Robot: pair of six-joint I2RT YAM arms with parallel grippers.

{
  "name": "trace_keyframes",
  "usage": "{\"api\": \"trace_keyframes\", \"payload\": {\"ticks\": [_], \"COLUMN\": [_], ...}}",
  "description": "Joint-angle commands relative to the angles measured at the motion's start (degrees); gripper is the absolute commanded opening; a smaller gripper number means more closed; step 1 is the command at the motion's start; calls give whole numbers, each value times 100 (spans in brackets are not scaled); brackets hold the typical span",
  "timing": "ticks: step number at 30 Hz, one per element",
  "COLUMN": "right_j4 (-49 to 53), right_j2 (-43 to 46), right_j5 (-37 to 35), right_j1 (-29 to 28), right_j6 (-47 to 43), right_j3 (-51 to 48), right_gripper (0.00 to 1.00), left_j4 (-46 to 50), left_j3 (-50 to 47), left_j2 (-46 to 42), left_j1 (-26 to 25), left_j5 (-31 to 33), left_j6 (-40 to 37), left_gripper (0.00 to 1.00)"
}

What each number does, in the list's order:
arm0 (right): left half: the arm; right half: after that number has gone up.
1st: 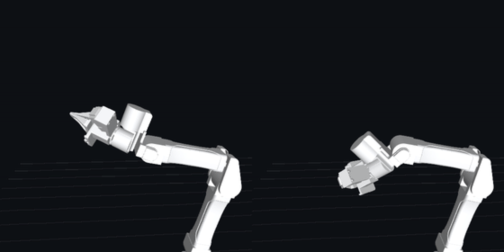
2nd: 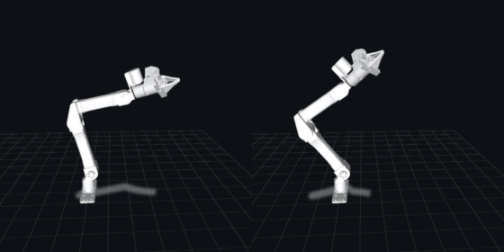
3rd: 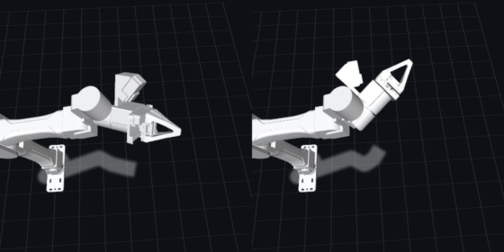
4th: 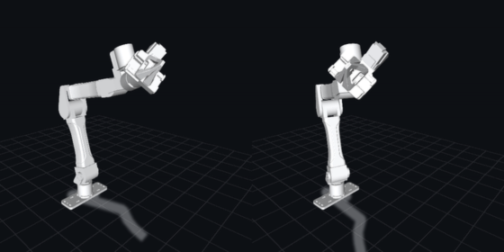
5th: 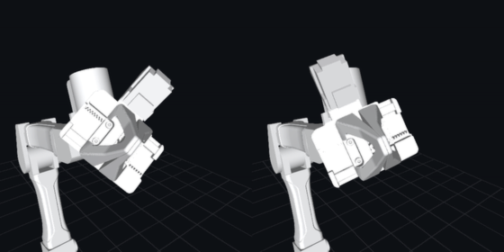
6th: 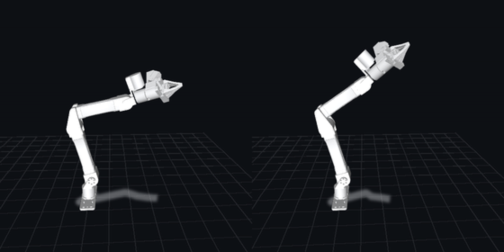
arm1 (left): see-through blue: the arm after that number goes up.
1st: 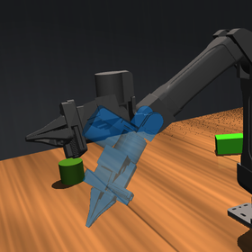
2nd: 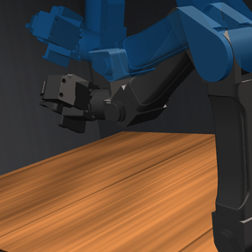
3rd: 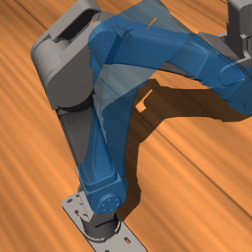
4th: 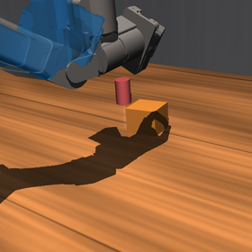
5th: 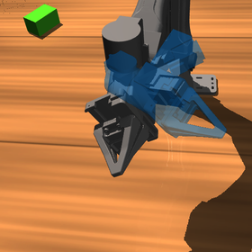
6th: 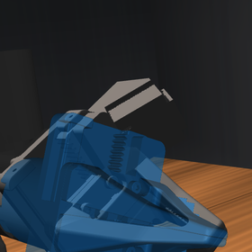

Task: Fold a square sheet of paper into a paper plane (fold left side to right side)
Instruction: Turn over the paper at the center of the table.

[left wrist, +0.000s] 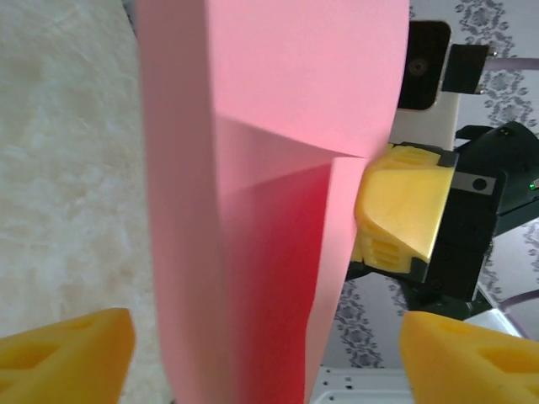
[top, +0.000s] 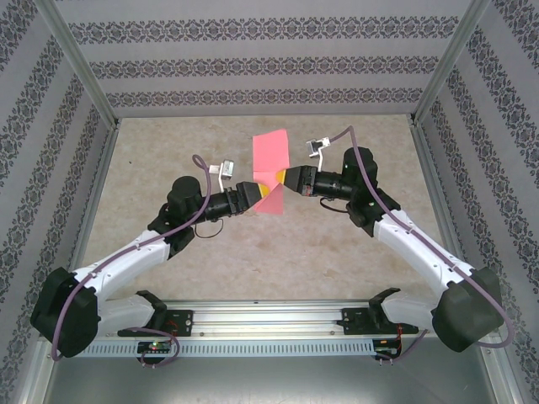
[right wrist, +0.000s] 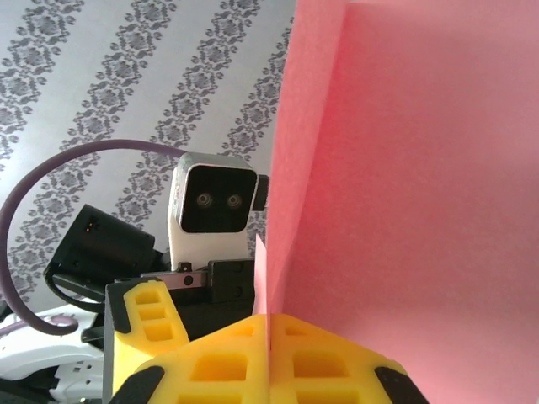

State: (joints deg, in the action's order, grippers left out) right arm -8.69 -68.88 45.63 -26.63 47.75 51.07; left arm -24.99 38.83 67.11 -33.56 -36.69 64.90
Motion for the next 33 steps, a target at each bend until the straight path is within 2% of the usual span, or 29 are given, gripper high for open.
{"api": "trace_keyframes", "payload": {"ticks": [1,3,5,11,15,19,23,29,31,33], "right_j4": [-365,-365,-353,-279,72,890,2122,3916,4213,4313], "right_j2": [111,151,181,256,348,562,896,1172,1218,1259], "right_j5": [54,25,10,-27,-94,-336,-989,-2384,-2688,-2810], "right_j1": [-27,-26,-17,57,138,320,676,1219,1409,1613], "right_j6": [225,259,261,254,83,-337,-961,-1521,-1529,-1459], "right_j3": [134,116,98,17,4,16,31,68,4,-139], "right_gripper": [6,7,7,10,21,37,52,66,68,75], "left_j4": [-633,-711,-703,-622,-441,276,1649,4189,4871,5630], "left_j3": [145,125,119,123,130,241,512,1114,1357,1695], "left_j2": [-23,-36,-34,-30,-69,-201,-421,-550,-401,-107], "left_j1": [-72,-80,-81,-93,-89,-90,-107,-379,-533,-771], "left_j5": [-187,-196,-192,-196,-180,-4,371,1897,2482,3241], "left_j6": [232,268,281,221,73,-397,-1236,-2709,-3043,-3312], "left_gripper": [70,53,41,14,0,0,2,0,0,0]}}
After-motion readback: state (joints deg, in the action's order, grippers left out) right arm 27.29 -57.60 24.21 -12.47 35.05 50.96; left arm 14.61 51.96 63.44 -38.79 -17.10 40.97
